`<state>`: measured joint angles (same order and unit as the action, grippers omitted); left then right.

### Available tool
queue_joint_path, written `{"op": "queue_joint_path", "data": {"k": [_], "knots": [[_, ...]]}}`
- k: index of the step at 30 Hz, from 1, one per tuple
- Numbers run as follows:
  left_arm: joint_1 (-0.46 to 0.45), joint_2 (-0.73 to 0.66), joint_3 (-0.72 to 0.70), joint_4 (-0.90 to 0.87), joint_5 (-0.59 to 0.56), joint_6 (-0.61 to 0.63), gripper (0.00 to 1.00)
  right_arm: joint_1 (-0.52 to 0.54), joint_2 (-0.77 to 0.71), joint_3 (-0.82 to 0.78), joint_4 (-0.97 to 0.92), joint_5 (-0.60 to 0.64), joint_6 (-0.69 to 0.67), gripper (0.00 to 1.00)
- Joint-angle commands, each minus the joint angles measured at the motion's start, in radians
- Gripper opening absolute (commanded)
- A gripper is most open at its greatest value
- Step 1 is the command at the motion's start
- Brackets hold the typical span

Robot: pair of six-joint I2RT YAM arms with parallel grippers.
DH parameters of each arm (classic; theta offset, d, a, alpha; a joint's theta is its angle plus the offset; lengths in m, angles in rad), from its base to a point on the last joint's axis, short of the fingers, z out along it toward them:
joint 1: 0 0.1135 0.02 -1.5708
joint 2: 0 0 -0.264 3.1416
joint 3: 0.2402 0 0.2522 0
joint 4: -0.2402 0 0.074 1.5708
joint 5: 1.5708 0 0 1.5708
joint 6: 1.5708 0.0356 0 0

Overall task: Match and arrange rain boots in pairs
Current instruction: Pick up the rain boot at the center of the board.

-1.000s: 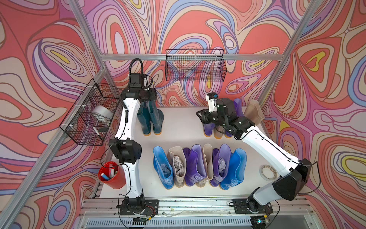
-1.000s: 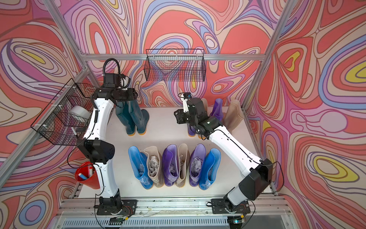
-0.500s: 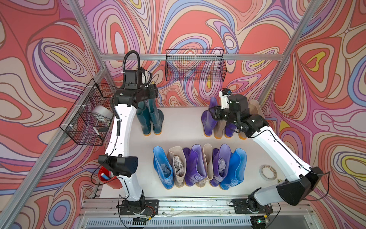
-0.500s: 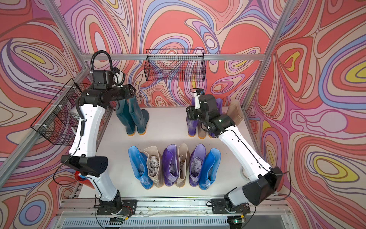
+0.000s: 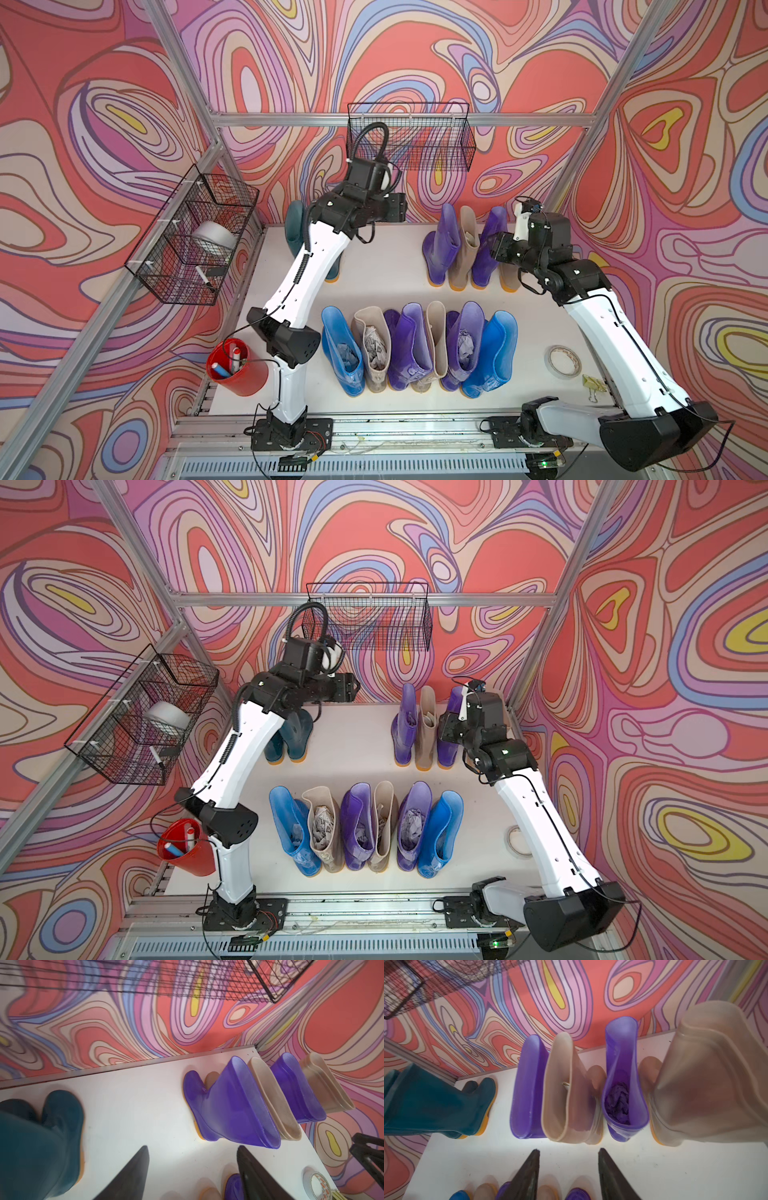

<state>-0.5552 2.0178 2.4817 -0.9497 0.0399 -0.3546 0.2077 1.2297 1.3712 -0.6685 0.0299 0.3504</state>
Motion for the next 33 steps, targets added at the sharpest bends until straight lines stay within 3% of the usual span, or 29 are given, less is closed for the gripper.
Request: {"op": "queue_joint_path", "data": {"k": [1,14,27,33], "knots": [[-0.053,0.075,0.069,-0.018,-0.034,-0.047,0.70,-0.035,-0.057,-0.041,-0.029,0.003,0.022,0.50],[-0.170,0.225,0.094,0.163,0.002,-0.130,0.72,-0.087,-0.155,-0.105,-0.077,-0.016,0.008,0.51],[-0.204,0.294,0.095,0.212,0.005,-0.144,0.71,-0.088,-0.188,-0.129,-0.091,-0.030,0.005,0.51],[-0.205,0.323,0.094,0.199,0.002,-0.145,0.66,-0.088,-0.193,-0.116,-0.096,-0.029,0.003,0.51]]}}
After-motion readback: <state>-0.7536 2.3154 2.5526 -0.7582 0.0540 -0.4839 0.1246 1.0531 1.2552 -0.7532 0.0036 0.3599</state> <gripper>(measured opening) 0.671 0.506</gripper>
